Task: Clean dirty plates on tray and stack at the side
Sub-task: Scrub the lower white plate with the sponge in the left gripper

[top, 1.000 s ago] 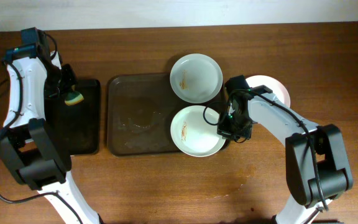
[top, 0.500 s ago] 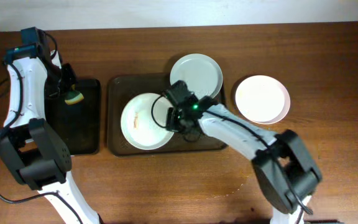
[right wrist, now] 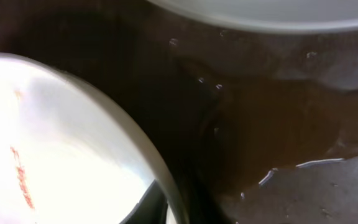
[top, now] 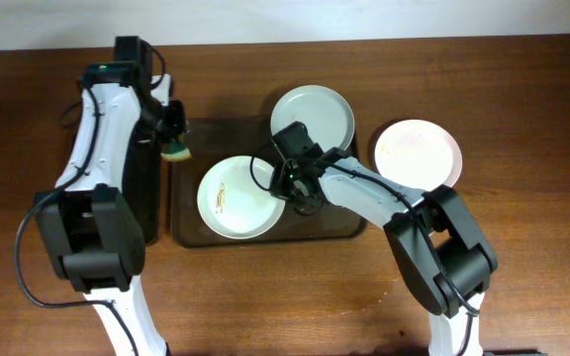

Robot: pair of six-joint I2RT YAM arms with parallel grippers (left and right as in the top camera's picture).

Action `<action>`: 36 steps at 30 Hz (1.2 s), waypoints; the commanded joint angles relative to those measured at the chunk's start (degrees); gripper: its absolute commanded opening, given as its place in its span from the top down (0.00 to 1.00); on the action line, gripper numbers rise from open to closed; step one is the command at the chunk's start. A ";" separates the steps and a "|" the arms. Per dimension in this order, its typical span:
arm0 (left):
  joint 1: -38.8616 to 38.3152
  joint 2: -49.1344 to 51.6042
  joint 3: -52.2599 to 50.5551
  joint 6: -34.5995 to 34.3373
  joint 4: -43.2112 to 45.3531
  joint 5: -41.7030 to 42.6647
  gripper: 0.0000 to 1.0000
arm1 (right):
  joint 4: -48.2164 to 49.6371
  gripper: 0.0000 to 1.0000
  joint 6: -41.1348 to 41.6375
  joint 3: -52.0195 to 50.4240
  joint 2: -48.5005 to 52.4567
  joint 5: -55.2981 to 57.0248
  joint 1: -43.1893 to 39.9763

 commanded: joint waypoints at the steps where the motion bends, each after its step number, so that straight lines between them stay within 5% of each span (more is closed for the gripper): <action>1: -3.10 0.02 -4.11 5.84 1.16 2.27 0.99 | 0.81 0.96 0.52 0.42 1.36 -1.25 -0.02; 8: -7.61 0.02 -13.31 12.41 8.20 5.44 1.00 | 1.88 0.96 0.48 0.42 1.36 -0.63 -0.02; 17: -8.66 0.04 -27.82 9.51 25.35 -7.93 1.00 | 1.84 0.96 0.44 0.42 1.36 -0.68 -0.02; 21: -8.50 0.02 -27.54 20.44 22.80 26.27 1.00 | 1.84 0.96 0.26 0.42 1.36 -0.66 -0.02; 24: -8.46 0.02 -27.43 20.37 22.29 33.44 1.00 | 1.86 0.96 0.28 0.42 1.36 -0.66 -0.02; 32: -8.48 0.02 -24.68 -11.04 27.23 -18.53 0.99 | 1.84 0.96 0.28 0.42 1.36 -0.66 -0.02; 36: -8.55 0.02 -24.68 -11.98 16.35 -19.15 1.00 | 1.86 0.96 0.28 0.42 1.36 -0.66 -0.02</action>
